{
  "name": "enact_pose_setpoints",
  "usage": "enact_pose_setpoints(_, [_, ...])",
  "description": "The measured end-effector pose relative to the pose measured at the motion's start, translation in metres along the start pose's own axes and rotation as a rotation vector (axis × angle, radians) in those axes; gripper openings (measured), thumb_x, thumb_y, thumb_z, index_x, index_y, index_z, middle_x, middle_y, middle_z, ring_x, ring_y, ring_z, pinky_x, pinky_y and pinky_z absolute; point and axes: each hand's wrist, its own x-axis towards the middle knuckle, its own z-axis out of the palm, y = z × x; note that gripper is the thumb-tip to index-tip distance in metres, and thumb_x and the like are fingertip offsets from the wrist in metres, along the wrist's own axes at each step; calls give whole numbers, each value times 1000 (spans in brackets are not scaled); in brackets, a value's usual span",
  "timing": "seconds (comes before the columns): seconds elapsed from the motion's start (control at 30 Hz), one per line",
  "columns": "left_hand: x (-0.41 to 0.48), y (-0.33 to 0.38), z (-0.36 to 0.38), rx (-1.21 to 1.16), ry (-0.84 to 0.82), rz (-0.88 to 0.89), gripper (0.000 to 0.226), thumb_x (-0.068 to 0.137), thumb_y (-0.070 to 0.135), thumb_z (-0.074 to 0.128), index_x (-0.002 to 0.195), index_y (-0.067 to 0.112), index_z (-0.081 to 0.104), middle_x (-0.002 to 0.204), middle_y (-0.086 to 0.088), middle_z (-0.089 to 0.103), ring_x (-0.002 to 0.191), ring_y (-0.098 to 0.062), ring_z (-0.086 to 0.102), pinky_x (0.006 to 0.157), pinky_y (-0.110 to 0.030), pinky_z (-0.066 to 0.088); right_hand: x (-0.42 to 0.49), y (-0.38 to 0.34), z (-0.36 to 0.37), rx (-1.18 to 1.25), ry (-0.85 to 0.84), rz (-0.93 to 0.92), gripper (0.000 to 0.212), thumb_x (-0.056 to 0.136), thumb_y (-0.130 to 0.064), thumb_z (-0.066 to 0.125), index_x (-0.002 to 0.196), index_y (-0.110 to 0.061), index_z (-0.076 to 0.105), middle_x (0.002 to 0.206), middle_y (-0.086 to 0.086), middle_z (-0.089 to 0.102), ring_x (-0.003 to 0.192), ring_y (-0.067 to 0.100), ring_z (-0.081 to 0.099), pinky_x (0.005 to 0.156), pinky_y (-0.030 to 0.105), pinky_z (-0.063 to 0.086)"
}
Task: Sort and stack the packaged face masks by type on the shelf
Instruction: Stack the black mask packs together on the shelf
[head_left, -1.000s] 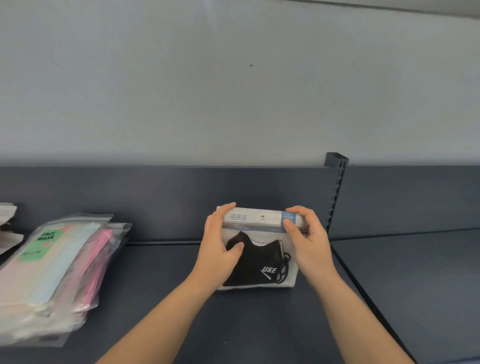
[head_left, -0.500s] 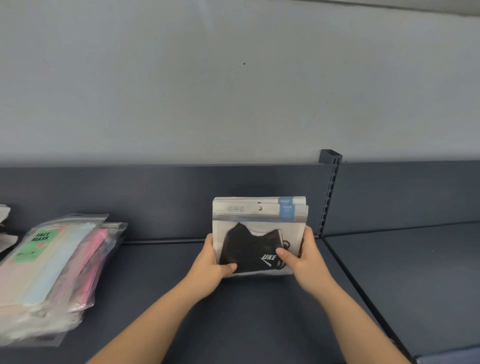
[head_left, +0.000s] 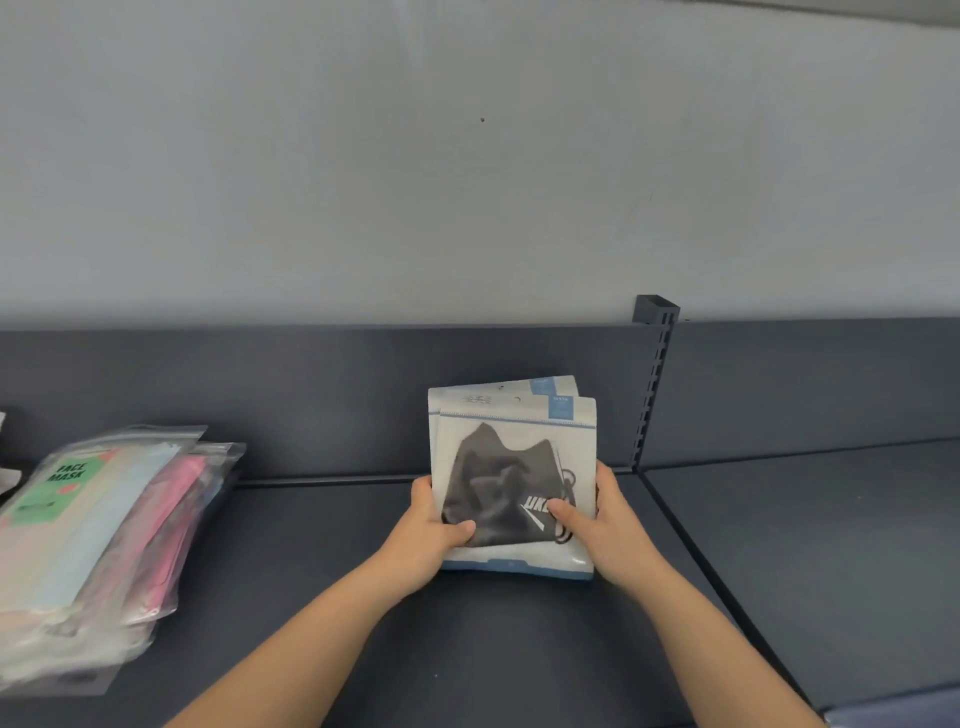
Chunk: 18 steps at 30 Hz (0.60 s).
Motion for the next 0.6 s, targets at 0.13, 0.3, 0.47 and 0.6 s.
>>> enact_pose_setpoints(0.13, [-1,0,1,55,-6,-75,34,92,12,64,108,12,33,99,-5,59,80,-12,55,66,-23,44,0,4,1,-33,-72,76,51,95,-22,63,134,-27,31,121,-17,59,110,0,58,88,19,44])
enact_pose_setpoints(0.3, [-4,5,3,167,-163,-221,37,86,37,70,106,14,49,102,0,63,82,-14,60,58,-23,45,1,16,-10,-95,-59,228,35,96,-32,60,126,-24,46,114,-14,63,102,3,61,78,20,47])
enact_pose_setpoints(0.47, [5,6,9,328,-166,-239,53,76,52,71,109,15,49,104,0,61,86,-18,64,68,-26,52,10,18,-14,-455,-106,353,41,96,-44,52,119,-10,53,122,6,51,99,17,57,75,29,43])
enact_pose_setpoints(0.6, [8,12,21,534,-105,-211,70,72,51,66,126,11,48,125,-5,41,119,-25,47,101,-35,43,7,9,-10,-617,-59,403,46,92,-47,45,116,-8,54,122,8,41,95,25,57,74,33,42])
